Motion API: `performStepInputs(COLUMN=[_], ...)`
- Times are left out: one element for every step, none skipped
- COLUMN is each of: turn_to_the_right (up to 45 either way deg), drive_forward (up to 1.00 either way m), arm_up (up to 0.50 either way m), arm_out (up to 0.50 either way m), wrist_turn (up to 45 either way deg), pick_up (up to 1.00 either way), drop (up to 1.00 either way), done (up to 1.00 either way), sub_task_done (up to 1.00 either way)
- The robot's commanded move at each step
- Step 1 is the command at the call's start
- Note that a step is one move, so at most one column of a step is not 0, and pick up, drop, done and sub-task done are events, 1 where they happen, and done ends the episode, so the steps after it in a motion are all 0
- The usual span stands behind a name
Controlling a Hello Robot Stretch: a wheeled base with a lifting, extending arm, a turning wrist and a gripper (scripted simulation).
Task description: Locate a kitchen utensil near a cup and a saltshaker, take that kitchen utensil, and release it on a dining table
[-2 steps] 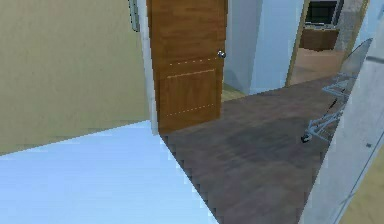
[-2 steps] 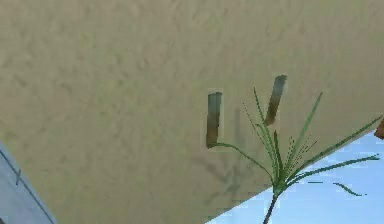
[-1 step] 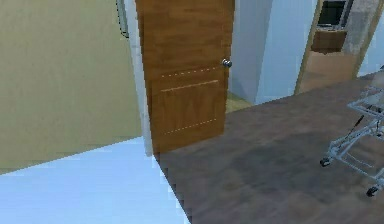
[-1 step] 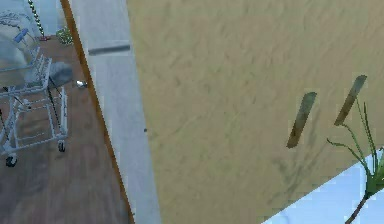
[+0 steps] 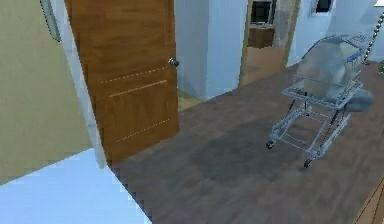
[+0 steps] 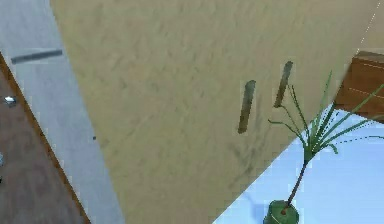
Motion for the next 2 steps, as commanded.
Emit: performStepInputs(turn_to_the_right=[0.0,-45.0], drive_forward=[0.45,0.0], arm_up=[0.0,0.0], arm_out=[0.0,0.0], wrist_turn=[0.0,0.0], pick_up=[0.0,0.0], drop=[0.0,0.0], done=[0.0,0.0], sub_task_done=[0.0,0.0])
